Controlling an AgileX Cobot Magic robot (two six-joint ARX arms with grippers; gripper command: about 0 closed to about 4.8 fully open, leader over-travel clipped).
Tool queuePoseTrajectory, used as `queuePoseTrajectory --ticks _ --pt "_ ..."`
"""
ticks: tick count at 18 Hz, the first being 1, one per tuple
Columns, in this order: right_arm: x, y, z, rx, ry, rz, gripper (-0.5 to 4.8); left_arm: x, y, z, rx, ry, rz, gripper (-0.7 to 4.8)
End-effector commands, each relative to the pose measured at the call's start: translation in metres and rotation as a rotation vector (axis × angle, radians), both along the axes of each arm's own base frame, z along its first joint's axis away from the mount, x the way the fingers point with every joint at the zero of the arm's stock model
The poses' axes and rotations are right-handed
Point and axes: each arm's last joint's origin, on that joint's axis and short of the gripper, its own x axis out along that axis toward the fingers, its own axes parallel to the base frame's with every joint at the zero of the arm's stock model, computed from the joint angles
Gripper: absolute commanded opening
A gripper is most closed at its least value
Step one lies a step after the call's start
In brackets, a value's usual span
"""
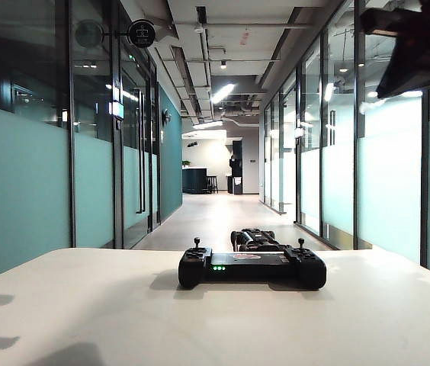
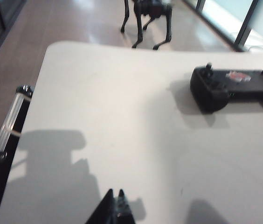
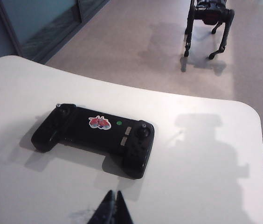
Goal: Push the left joystick on the remote control sitting on the white table backward to make the robot dog back up in a straight line until it returns close to you.
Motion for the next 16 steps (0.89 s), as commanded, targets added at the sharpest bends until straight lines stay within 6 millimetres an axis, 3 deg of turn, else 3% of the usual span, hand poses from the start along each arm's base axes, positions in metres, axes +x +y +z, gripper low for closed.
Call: queuePoseTrajectory --ticks 1,9,16 --pt "-0.003 -0.001 0.002 -0.029 -0.012 0.014 -0.06 -0.002 0.0 -0.004 0.013 0.055 -0.004 -0.05" --pt "-0.031 -0.014 -0.015 -0.015 -0.037 0.024 -0.06 -0.002 0.0 -0.004 0.013 0.054 -0.003 -0.05" --pt "-0.067 -0.031 -0.046 0.02 -0.108 0.03 -0.06 -0.002 0.0 -0.004 0.013 0.054 -0.003 -0.05"
